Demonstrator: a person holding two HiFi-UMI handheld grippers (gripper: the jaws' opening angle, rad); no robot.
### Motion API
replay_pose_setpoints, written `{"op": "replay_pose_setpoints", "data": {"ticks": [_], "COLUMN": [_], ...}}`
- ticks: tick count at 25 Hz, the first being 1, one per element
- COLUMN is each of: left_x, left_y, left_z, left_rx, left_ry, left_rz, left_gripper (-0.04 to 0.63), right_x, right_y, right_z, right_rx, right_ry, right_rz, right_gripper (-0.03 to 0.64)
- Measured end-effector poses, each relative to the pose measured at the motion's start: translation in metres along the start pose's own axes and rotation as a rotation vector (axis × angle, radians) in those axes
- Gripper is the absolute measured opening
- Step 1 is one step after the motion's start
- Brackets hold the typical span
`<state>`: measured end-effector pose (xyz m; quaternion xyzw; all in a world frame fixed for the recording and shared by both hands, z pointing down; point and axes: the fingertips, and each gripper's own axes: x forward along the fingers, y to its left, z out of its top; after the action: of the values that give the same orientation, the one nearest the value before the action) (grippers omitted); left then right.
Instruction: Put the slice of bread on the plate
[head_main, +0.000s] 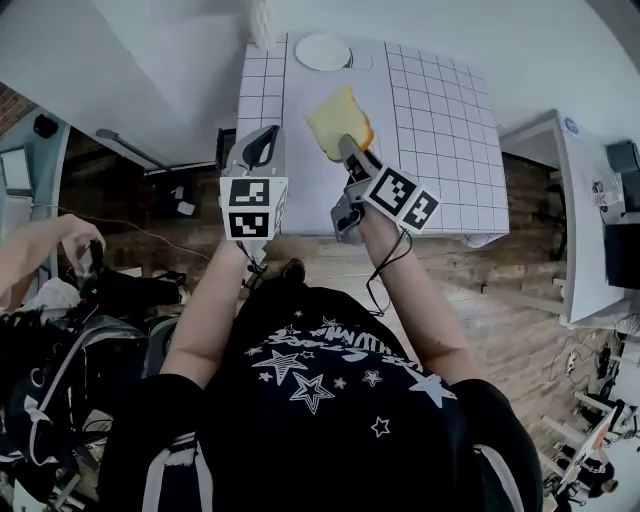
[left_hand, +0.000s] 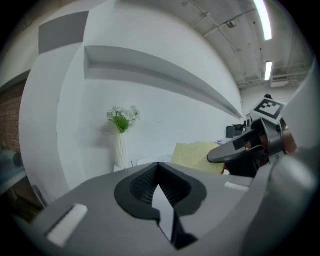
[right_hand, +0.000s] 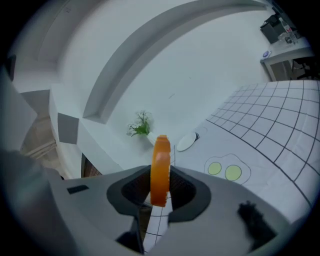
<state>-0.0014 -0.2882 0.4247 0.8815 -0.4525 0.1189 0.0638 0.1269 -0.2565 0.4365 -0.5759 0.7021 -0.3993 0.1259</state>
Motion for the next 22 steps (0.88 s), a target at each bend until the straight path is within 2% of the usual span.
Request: {"op": "replay_pose_setpoints", "data": {"ticks": [2,4,9,14,22], "left_x": [0.007,0.014,0.026,0.043,0.08], "left_y": [0.003,0.007,0.014,0.026,0.052], "left_z": [0.003,0.003,-0.002,0.006,0.025], "left_rx": [0.061,0.074,0.034,-0.013,-0.025], "left_ry": [0.0,0.001,0.02,0.008,0.012], "left_rz": [-0.005,-0.008,0.005,0.051,0.141], "left_gripper": [0.009,0.009,0.009,0.009,0.009], "right_x": [0.008,0.016,0.033,0.059,0.117], "right_y": [-0.002,-0.004,-0.013,-0.026,-0.039], "right_z": [0.003,0.007,0.016,0.033,0.084], "right_rx": [-0.006,-0.007,-0.012,-0.003,-0.024], "right_ry": [0.005,0.005,0.025,0.039,0.067], "right_rz": [-0.004,-0.007,-0.012,-0.001,0.054], "right_gripper": [0.095,0.095,0.095,0.095,0.095]}}
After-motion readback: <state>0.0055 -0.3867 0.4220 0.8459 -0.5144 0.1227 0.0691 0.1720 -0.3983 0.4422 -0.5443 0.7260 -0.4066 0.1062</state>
